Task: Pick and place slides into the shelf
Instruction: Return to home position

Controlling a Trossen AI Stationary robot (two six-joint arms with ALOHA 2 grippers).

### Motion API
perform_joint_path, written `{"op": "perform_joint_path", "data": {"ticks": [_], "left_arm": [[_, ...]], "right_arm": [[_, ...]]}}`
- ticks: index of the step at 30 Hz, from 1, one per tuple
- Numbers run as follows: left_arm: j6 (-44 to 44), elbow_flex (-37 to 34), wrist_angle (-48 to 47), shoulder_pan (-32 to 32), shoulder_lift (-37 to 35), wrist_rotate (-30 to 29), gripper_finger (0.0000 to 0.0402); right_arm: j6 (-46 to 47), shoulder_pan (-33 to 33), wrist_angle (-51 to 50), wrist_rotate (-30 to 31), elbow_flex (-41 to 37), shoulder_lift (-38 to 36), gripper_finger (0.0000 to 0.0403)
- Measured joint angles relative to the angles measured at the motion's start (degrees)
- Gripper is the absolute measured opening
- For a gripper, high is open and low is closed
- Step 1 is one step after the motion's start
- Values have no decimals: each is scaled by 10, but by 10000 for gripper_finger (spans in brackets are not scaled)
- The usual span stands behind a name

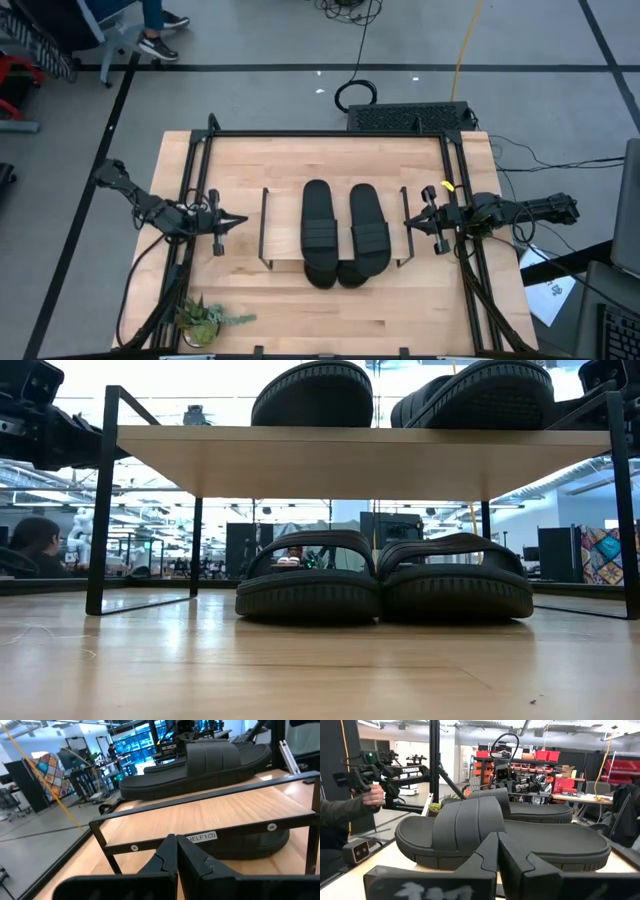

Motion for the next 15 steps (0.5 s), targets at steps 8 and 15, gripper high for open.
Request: {"op": "perform_joint_path", "data": {"ticks": [8, 15], "left_arm": [[-7, 0, 0, 3, 0, 16, 0], [-24, 0, -1, 3, 0, 16, 7]], "right_arm": [[-14, 0, -16, 0, 0, 0, 0], [-7, 0, -11, -20, -1, 0, 0]]}}
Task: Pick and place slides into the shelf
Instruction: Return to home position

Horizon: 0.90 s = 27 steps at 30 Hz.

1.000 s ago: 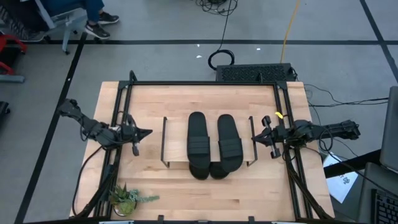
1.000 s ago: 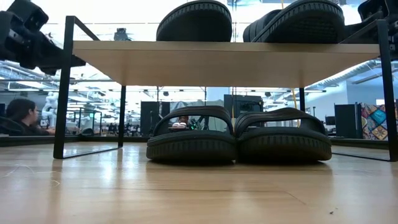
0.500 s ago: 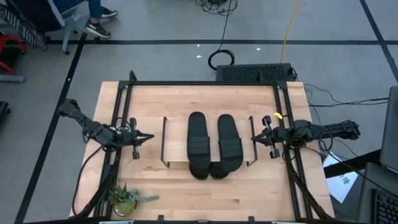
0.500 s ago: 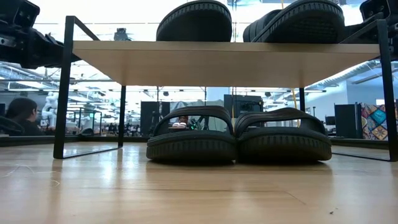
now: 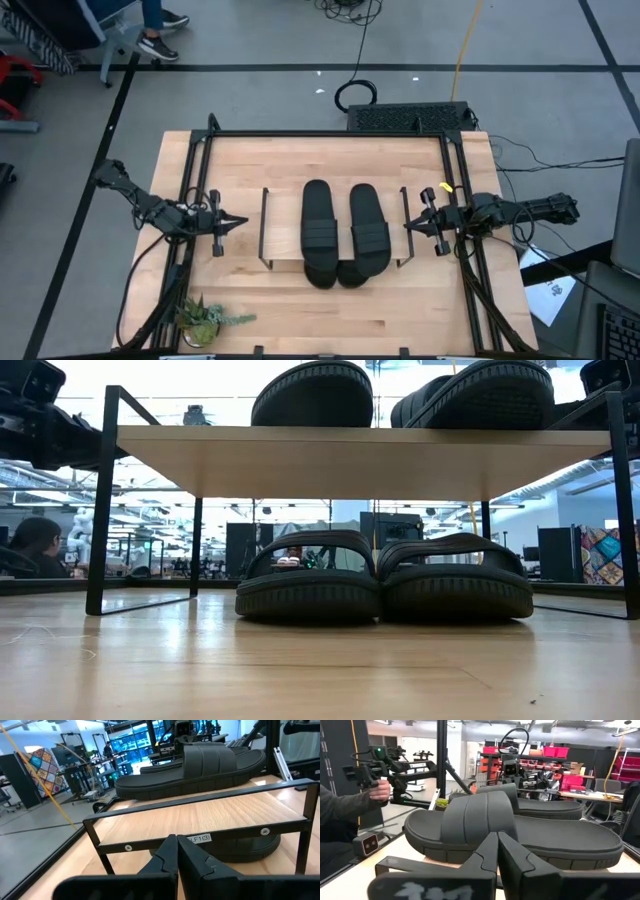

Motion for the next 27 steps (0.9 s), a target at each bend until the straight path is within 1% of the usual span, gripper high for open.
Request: {"op": "perform_joint_path", "data": {"ticks": [6, 10, 17, 24, 27], "left_arm": [[-21, 0, 0, 0, 0, 0, 2], [-21, 0, 0, 0, 0, 0, 6], [-19, 0, 0, 0, 0, -1, 21], [-19, 0, 0, 0, 0, -2, 3], [-20, 0, 0, 0, 0, -2, 3]], "right_arm": [[1, 0, 10, -15, 0, 0, 0], [0, 0, 20, -43, 0, 0, 0], [1, 0, 22, -40, 0, 0, 0], [1, 0, 21, -40, -1, 0, 0], [1, 0, 21, -40, -1, 0, 0]]}}
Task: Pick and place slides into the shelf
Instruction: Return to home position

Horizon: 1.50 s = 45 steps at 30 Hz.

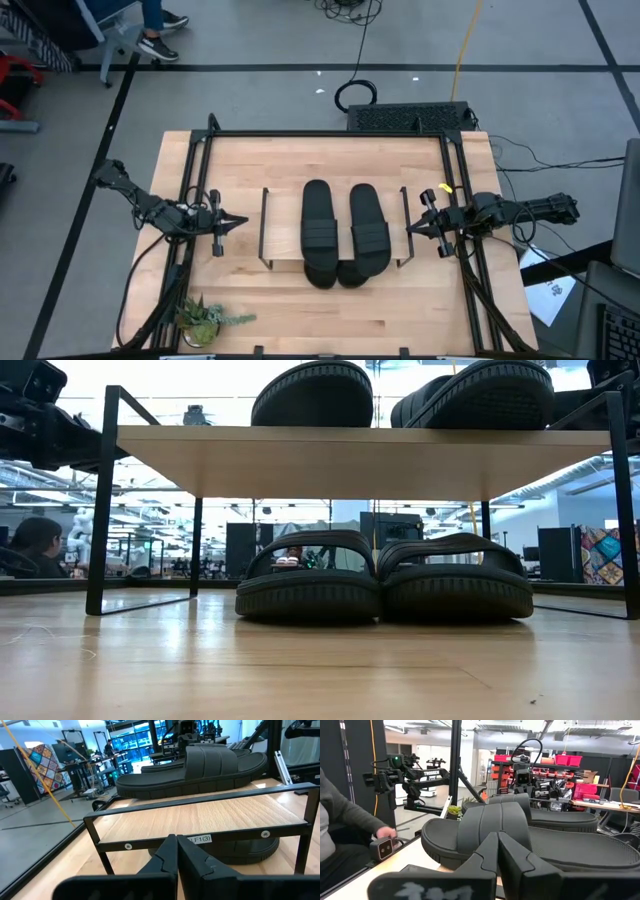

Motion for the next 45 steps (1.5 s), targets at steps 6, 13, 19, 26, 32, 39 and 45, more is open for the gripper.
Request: {"op": "perform_joint_path", "data": {"ticks": [6, 13, 19, 26, 32, 39, 45], "left_arm": [[1, 0, 0, 0, 0, 0, 22], [1, 0, 0, 0, 0, 0, 25], [1, 0, 0, 0, 0, 0, 8], [1, 0, 0, 0, 0, 0, 10], [1, 0, 0, 0, 0, -1, 27], [1, 0, 0, 0, 0, -1, 32], [1, 0, 0, 0, 0, -1, 33]], "right_arm": [[0, 0, 0, 0, 0, 0, 0], [0, 0, 0, 0, 0, 0, 0], [0, 0, -1, 0, 0, 0, 0], [0, 0, -1, 0, 0, 0, 0], [0, 0, -1, 0, 0, 0, 0], [0, 0, -1, 0, 0, 0, 0], [0, 0, -1, 0, 0, 0, 0]]}}
